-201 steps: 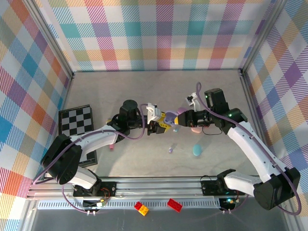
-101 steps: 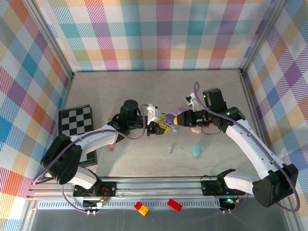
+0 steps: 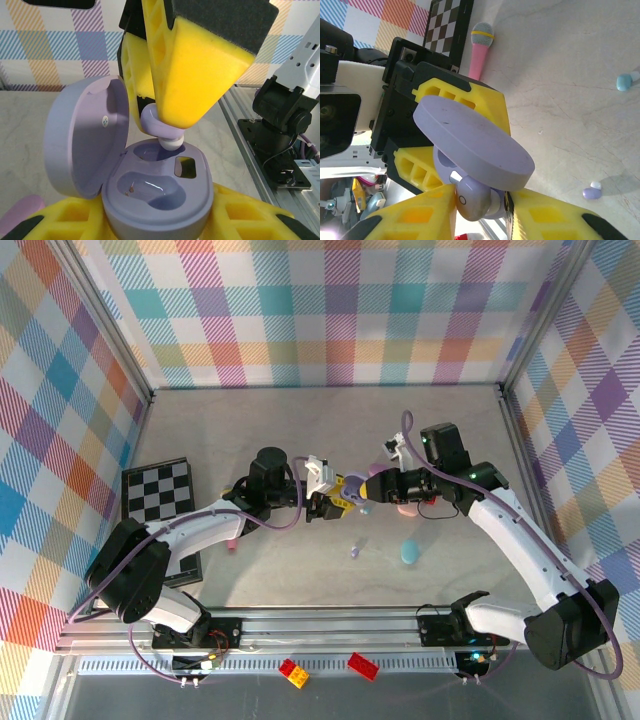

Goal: Insert the wireless bluetooth earbuds into the charging case

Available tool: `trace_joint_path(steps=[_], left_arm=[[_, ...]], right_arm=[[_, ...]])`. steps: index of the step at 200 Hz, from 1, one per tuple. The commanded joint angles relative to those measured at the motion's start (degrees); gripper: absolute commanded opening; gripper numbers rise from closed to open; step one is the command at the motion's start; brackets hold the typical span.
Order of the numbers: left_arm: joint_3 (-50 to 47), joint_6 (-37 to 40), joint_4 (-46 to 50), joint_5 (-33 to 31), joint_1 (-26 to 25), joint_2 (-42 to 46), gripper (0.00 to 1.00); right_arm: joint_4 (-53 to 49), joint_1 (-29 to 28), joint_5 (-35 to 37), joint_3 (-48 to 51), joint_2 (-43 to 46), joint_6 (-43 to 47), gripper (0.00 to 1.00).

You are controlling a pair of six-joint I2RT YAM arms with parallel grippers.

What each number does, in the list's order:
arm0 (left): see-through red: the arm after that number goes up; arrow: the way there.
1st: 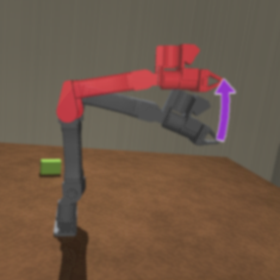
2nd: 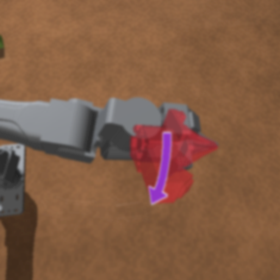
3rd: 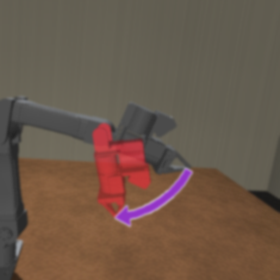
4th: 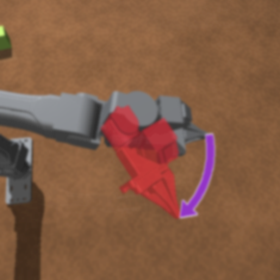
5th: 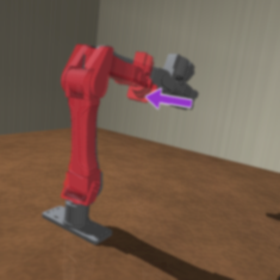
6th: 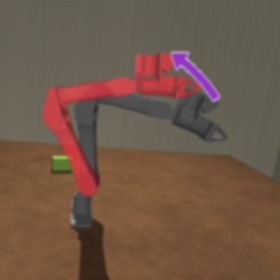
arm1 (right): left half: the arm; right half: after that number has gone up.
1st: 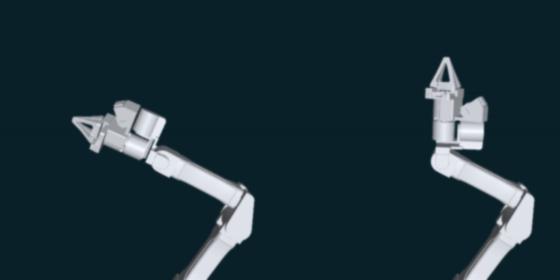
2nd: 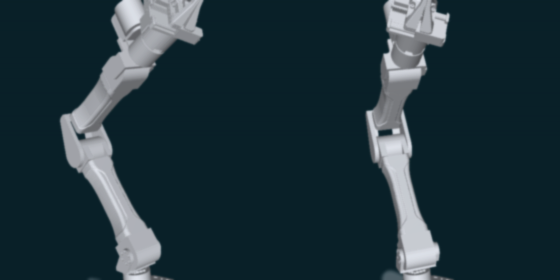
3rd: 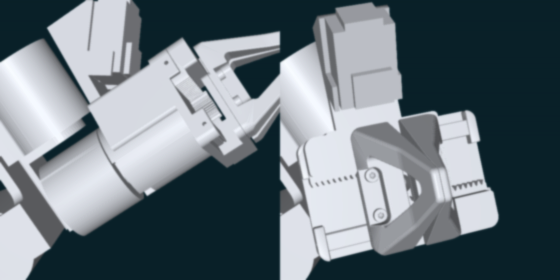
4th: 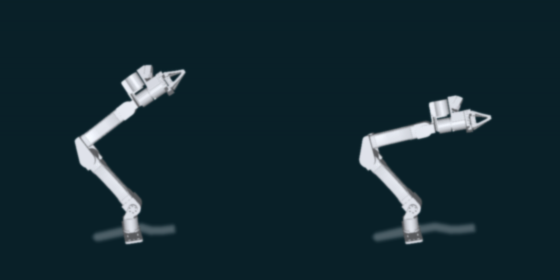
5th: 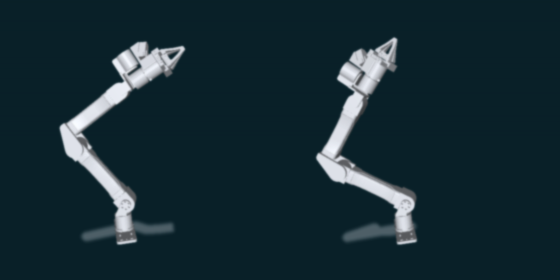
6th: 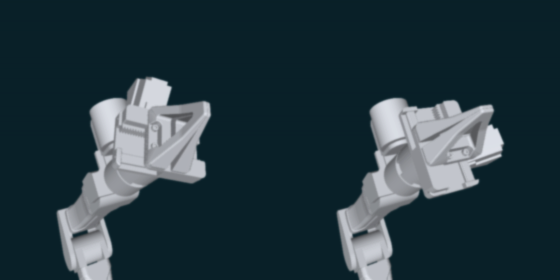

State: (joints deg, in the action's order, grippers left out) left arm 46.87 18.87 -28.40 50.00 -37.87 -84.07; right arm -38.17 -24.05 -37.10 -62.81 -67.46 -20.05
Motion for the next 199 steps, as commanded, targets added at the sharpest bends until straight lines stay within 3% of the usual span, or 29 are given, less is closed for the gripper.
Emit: trace_joint_path(steps=[1,92,148,199], left_arm=[[1.1,-0.3,-3.5,1.9,-0.6,-0.5,0.38],[0.6,-1.2,-4.8,1.7,-0.5,-0.6,0.38],[-1.8,-5.1,-10.6,1.4,2.7,-0.2,0.38],[-4.7,-6.6,-12.7,0.5,9.1,2.9,0.38]], right_arm=[[0.5,-0.3,0.5,-0.1,0.8,0.7,0.34],[2.2,-0.4,-0.1,0.9,3.2,-0.2,0.35],[7.1,-0.3,1.4,7.7,13.0,-0.3,0.54],[11.8,-0.3,8.9,20.1,19.8,-7.1,0.58]])
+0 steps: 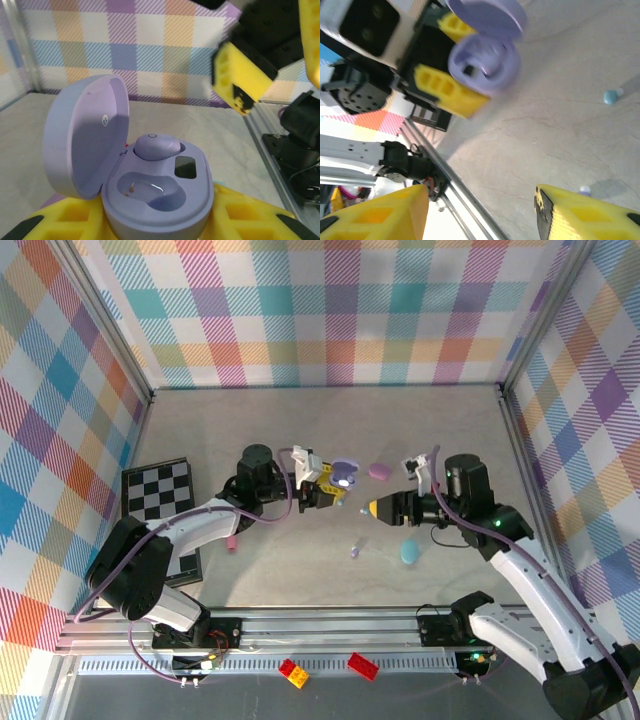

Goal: Insert the wireless bluetooth earbuds into the charging case

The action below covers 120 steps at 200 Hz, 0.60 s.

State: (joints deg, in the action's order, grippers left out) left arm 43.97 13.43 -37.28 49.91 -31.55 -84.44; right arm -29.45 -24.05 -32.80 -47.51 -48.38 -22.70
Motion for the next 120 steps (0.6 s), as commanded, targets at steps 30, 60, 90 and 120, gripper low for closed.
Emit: trace_joint_path(steps=[30,60,90,120], left_arm=[[-3.0,-1.3,-2.7,0.3,5.3,6.3,0.38],[-3.4,-1.6,-2.2,0.4,6.4,7.5,0.38],[-3.6,-2.2,-2.4,0.6,7.2,7.4,0.38],[-3.8,-4.4,-4.6,1.1,8.3,7.2,0.38]], right_arm=[[5.1,-0.7,5.7,10.5,-3.9,-9.3,0.6],[13.4,-3.3,7.0,15.4,-10.3,-11.1,0.61],[16.9,-7.7,10.8,15.4,-18.8,-9.3,0.62],[22.9,-10.3,11.7,16.6,-25.5,-9.2,0.62]])
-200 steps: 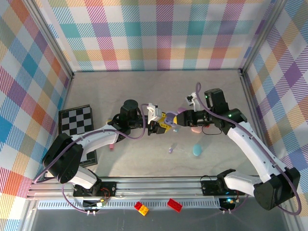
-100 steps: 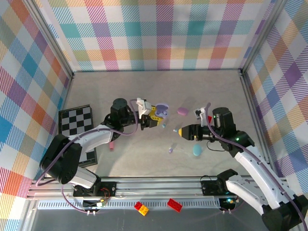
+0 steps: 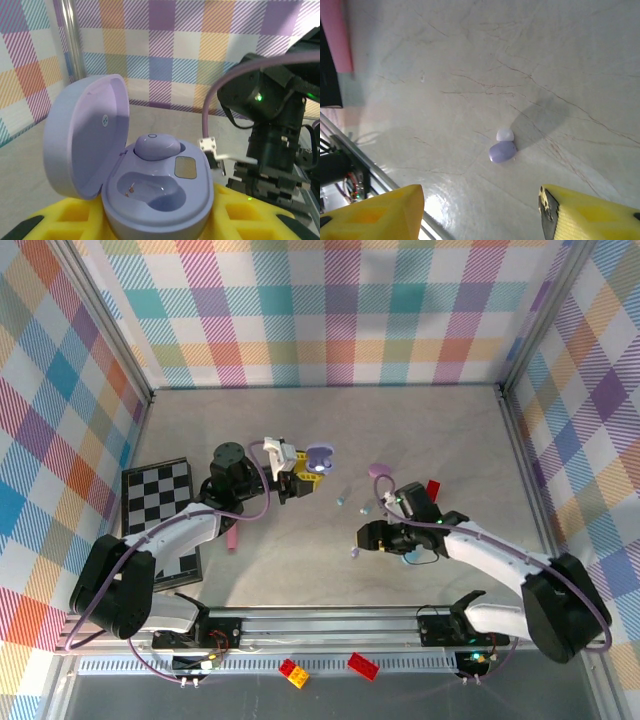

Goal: Insert the wireless bluetooth earbuds into the charging case

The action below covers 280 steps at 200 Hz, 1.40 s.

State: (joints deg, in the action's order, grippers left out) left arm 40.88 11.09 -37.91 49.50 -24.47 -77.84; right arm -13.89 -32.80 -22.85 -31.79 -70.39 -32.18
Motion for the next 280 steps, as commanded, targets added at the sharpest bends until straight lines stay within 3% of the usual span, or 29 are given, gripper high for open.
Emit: trace_joint_path(steps=[1,79,226,256,280], left_arm=[[-0.7,-2.1,-4.0,1.5,1.2,0.6,0.38],[-1.7,-4.2,-5.2,-3.0,1.4,2.8,0.36],[-1.3,-5.4,-7.0,-2.5,1.6,1.3,0.36],[-1.2,-5.6,-7.9,-2.6,2.3,0.6,0.36],[-1.4,-6.3,-9.5,-2.6,3.7,-0.4,0.36]], right_arm=[[7.5,-1.7,1.8,0.8,-3.7,0.3,0.62],[10.0,-6.0,2.7,-2.4,-13.6,2.0,0.63],[8.1,-16.0,3.3,-5.0,-15.8,-0.8,0.63],[5.4,-18.4,5.5,-7.0,-15.6,0.3,0.63],[-2.2,-21.0,12.2,-10.5,-14.8,3.2,0.62]])
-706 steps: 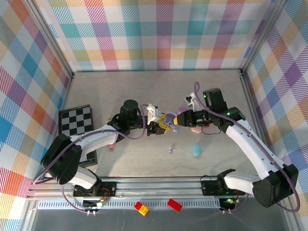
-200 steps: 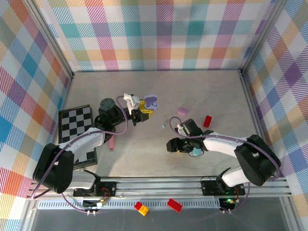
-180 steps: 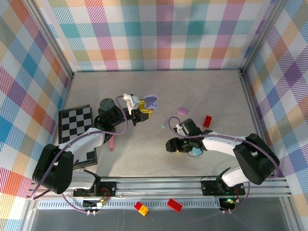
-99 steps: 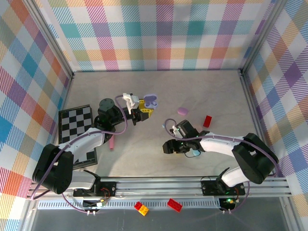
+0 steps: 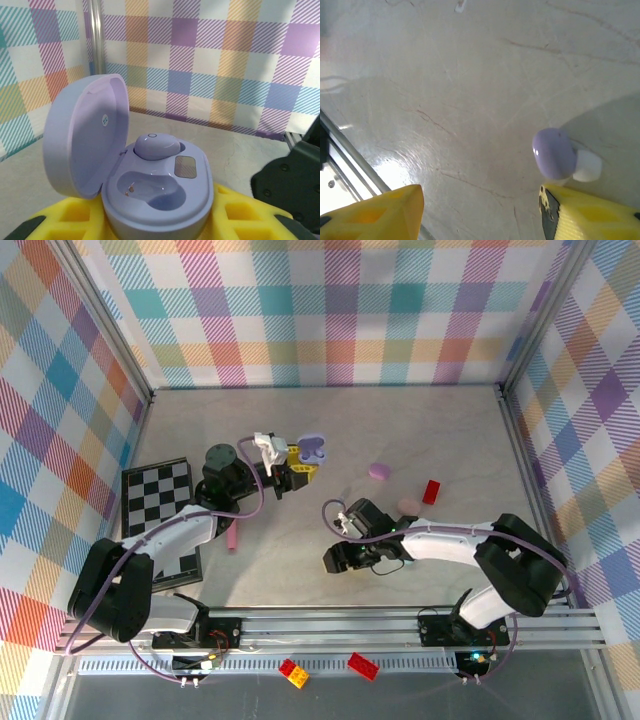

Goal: Insert the wireless bluetooth earbuds into the charging case

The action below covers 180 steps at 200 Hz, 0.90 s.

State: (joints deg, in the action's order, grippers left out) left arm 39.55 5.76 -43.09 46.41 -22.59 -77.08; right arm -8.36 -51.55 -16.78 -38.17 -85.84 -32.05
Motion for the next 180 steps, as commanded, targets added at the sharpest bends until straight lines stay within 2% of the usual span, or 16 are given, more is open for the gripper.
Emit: trace_joint_path(steps=[1,25,48,76,118,180], left_arm=[[-0.1,-1.1,-4.5,0.5,1.9,-1.2,0.36],[-0.9,-3.9,-9.0,0.6,4.6,-2.3,0.36],[-1.4,-6.8,-13.3,0.9,8.0,-3.3,0.36],[-1.7,-8.1,-15.3,1.2,11.7,-3.2,0.36],[-1.3,-7.4,-13.3,1.6,13.3,-1.7,0.36],[-2.1,-6.6,-12.6,1.6,13.3,-0.7,0.36]], right_arm=[[-8.1,-2.5,6.5,-4.4,0.7,3.2,0.62],[-17.7,-6.9,18.9,-10.0,-0.1,5.9,0.62],[-27.0,-11.3,30.9,-16.8,-4.4,7.7,0.61],[-38.1,-15.3,42.5,-25.8,-12.9,8.1,0.52],[-44.0,-17.7,48.4,-32.3,-20.1,8.7,0.39],[-44.4,-18.2,48.8,-35.2,-23.4,10.7,0.34]])
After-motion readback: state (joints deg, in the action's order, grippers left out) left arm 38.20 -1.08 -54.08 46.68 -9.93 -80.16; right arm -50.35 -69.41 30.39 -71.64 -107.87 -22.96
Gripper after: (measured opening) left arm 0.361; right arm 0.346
